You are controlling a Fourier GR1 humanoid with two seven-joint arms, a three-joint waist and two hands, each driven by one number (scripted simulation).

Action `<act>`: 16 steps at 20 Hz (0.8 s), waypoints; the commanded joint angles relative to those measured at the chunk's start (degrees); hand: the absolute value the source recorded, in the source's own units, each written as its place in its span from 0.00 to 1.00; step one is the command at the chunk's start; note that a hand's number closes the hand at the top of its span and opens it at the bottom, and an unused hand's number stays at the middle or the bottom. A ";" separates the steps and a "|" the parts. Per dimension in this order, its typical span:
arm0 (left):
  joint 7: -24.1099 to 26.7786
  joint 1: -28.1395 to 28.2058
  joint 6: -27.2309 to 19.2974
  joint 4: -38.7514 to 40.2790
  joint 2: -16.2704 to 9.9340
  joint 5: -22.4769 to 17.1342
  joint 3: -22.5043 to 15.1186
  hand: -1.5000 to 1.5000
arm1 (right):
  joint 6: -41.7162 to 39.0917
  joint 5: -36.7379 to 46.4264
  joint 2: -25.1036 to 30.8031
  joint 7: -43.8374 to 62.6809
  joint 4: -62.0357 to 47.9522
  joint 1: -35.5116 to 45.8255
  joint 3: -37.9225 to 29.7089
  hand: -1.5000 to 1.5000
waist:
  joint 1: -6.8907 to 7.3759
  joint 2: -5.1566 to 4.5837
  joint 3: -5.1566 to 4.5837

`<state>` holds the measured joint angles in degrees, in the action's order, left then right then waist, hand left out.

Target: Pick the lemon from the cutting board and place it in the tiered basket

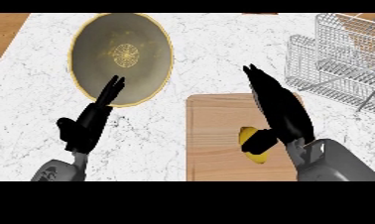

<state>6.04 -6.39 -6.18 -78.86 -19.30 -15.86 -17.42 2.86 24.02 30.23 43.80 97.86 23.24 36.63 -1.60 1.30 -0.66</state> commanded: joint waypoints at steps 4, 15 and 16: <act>3.08 0.17 1.65 1.83 0.13 0.27 0.60 0.50 | -22.29 -6.38 2.24 25.56 13.58 6.51 3.56 0.00 | 0.57 -0.62 0.34; -0.55 -3.01 -1.79 1.60 3.25 2.52 0.19 0.50 | -19.22 -1.86 -3.49 41.31 17.10 8.97 6.12 0.00 | 0.76 -0.78 0.52; 2.38 -0.67 1.55 3.01 2.11 1.18 0.59 0.50 | -20.09 -0.41 -1.33 40.90 16.90 7.35 7.78 0.00 | 0.66 -0.81 0.47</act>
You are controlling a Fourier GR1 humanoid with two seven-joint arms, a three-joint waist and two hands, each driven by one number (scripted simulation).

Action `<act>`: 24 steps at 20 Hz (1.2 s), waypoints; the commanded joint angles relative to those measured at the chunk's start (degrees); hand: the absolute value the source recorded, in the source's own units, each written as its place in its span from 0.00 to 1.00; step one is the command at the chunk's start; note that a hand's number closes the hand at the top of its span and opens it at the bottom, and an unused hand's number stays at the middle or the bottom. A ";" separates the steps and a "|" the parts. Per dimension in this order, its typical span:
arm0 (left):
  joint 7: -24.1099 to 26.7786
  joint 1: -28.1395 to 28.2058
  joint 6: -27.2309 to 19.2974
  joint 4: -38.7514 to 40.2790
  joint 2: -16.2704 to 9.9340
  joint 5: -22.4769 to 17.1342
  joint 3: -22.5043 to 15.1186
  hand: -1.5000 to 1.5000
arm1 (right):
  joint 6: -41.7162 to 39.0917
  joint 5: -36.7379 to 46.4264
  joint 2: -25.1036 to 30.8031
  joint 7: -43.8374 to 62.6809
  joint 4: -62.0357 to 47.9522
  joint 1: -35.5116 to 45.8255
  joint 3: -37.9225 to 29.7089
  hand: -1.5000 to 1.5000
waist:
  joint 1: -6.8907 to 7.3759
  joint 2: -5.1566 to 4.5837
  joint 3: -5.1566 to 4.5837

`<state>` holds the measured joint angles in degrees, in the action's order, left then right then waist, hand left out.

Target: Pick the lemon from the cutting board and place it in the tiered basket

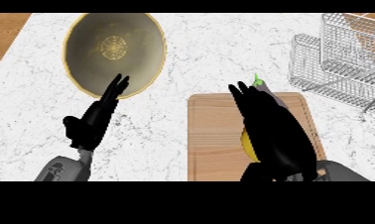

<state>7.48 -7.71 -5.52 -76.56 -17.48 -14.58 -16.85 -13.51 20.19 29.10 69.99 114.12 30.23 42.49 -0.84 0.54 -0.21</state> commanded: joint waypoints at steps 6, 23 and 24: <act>1.21 -2.53 0.71 3.54 0.72 0.67 1.28 0.50 | -4.95 2.00 -0.81 14.00 -6.42 -1.44 0.78 0.00 | 0.12 -0.49 0.03; 0.17 0.27 3.88 0.31 0.71 0.73 2.62 0.50 | 0.43 15.55 -7.90 8.55 -10.98 -15.26 2.65 0.00 | 0.78 -0.47 0.17; 2.38 -0.75 3.30 2.65 1.90 1.81 2.70 0.50 | -0.30 13.39 -5.46 2.77 -15.54 -13.90 -1.92 0.00 | 0.82 -0.65 0.18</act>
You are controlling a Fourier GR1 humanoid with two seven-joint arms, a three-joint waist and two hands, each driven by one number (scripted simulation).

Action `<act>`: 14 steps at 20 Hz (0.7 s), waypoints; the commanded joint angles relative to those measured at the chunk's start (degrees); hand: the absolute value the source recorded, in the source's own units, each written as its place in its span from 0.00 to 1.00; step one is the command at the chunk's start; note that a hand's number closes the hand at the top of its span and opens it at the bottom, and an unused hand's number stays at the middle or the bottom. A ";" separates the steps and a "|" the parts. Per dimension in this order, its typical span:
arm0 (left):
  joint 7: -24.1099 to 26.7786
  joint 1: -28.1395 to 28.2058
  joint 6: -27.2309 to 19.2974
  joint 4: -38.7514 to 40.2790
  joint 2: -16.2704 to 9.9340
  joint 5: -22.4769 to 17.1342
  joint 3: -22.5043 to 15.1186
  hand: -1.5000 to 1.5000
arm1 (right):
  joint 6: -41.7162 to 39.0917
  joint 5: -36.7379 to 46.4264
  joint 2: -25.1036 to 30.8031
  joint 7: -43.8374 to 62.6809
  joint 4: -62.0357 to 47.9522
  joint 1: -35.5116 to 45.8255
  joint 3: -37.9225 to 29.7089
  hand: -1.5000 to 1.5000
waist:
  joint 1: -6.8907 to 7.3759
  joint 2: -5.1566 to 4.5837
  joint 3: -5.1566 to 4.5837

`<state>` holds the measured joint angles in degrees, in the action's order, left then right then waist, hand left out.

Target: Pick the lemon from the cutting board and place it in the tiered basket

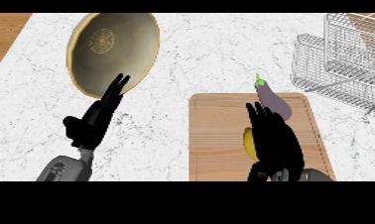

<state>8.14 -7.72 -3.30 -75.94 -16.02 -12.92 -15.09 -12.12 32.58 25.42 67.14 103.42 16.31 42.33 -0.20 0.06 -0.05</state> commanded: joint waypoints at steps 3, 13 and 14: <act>1.68 1.55 0.98 0.70 1.01 1.43 0.33 0.50 | -3.45 2.88 -2.98 8.00 0.18 -2.50 -1.36 0.00 | 0.13 0.00 0.02; 1.64 -1.39 4.58 3.89 2.20 1.87 4.23 0.50 | -1.19 7.07 -3.92 -6.65 -6.77 -7.96 -7.73 0.00 | 0.11 -0.08 0.05; 2.91 2.90 3.02 1.55 3.54 3.68 2.86 0.50 | -1.50 9.69 -8.98 -4.59 -6.21 -6.24 -5.77 1.00 | 0.32 -0.04 0.05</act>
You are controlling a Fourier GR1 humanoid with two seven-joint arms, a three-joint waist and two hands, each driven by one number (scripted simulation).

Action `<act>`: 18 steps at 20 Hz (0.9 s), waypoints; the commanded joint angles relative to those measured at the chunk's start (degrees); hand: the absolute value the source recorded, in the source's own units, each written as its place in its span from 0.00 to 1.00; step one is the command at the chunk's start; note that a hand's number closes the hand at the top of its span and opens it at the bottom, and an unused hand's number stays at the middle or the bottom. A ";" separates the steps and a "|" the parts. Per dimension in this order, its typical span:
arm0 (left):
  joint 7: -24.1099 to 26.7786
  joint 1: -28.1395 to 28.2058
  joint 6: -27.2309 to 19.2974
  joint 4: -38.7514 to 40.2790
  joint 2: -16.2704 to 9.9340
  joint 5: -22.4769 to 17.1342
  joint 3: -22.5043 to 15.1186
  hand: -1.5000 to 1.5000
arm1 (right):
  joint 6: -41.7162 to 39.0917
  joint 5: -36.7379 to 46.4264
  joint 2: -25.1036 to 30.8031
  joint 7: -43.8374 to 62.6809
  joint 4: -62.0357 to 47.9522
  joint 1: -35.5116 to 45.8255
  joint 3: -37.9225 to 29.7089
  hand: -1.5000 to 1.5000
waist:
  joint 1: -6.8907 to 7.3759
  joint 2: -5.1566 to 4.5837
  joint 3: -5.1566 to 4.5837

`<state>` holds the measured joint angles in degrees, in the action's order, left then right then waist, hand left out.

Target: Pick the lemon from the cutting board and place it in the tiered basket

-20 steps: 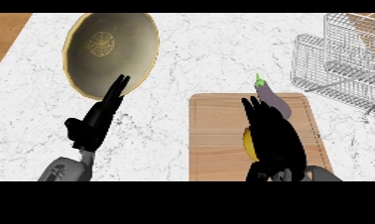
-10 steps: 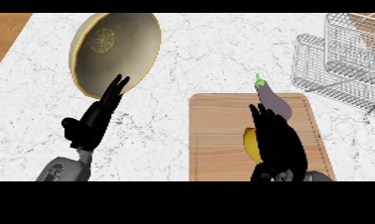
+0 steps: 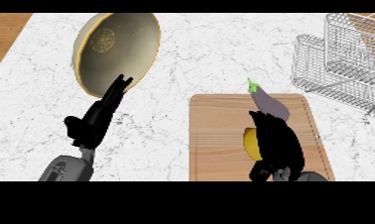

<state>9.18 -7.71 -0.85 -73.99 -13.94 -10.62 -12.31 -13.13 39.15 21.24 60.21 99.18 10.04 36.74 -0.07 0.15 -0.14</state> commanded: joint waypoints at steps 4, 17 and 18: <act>-4.75 0.26 1.65 -4.38 0.14 0.87 2.19 0.50 | 3.72 7.66 -3.53 -4.81 1.04 -3.24 -1.23 1.00 | 0.06 -0.09 0.14; -0.35 3.54 1.17 -1.89 1.77 3.55 4.77 0.50 | 5.54 1.96 15.22 -24.86 -2.78 -10.82 -23.63 1.00 | -4.37 -0.04 0.48; -1.71 2.71 0.73 -2.09 1.99 2.63 5.65 0.50 | 5.50 1.32 17.21 -25.83 -4.60 -11.21 -26.13 1.00 | -5.70 -0.05 0.65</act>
<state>7.80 -5.68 0.63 -76.15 -11.93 -7.18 -7.97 -8.95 44.57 28.46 41.27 96.75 2.62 20.60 -2.72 0.14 0.17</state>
